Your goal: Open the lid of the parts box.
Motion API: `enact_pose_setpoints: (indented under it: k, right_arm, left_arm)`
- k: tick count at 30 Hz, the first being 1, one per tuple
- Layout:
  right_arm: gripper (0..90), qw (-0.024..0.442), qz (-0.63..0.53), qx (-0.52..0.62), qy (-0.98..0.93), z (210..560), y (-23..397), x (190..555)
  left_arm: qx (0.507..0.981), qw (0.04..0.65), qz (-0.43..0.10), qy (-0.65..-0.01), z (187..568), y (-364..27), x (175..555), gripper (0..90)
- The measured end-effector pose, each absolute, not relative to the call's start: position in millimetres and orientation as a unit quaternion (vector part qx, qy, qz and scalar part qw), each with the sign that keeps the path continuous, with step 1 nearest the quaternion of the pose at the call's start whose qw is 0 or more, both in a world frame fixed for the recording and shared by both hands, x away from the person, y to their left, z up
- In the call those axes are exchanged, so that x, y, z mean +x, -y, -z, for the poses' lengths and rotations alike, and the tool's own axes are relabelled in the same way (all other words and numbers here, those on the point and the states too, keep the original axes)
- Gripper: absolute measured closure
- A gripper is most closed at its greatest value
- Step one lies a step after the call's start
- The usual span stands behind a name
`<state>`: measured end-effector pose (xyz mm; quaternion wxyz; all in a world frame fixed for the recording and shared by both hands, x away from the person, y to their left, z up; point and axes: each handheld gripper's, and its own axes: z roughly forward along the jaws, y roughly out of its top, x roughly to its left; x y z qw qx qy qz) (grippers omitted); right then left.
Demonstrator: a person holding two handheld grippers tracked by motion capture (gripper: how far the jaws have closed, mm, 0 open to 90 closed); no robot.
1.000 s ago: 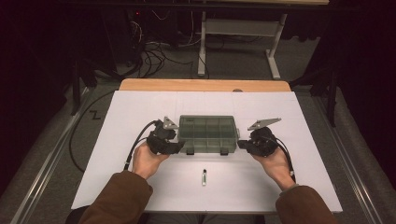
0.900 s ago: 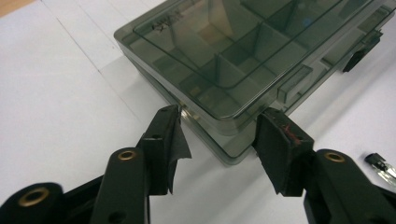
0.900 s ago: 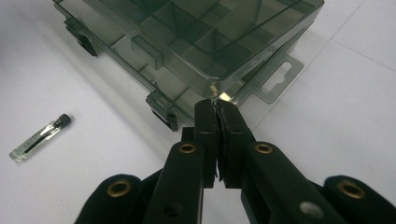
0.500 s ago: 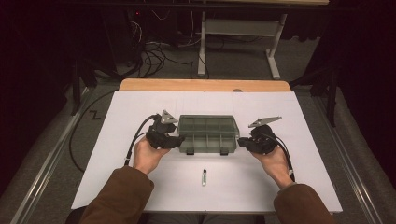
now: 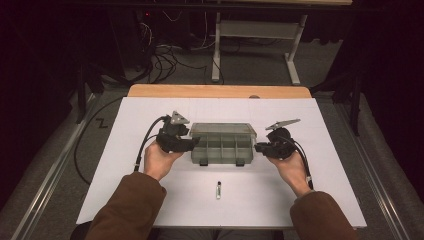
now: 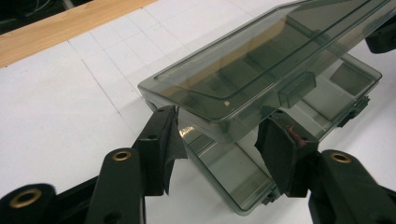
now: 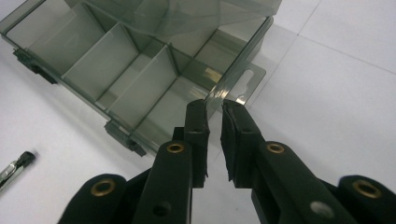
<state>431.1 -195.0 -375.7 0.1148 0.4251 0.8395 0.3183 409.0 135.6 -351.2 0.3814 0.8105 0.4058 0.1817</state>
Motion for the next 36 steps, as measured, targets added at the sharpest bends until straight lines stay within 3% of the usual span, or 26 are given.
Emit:
enact_pose_setpoints:
  k: [36]
  right_arm:
    - [74.6, 0.096, -0.266, 0.460, -0.842, 381, 169, 468]
  left_arm:
    - [0.793, 0.398, -0.185, -0.423, 338, -139, 433, 49.8]
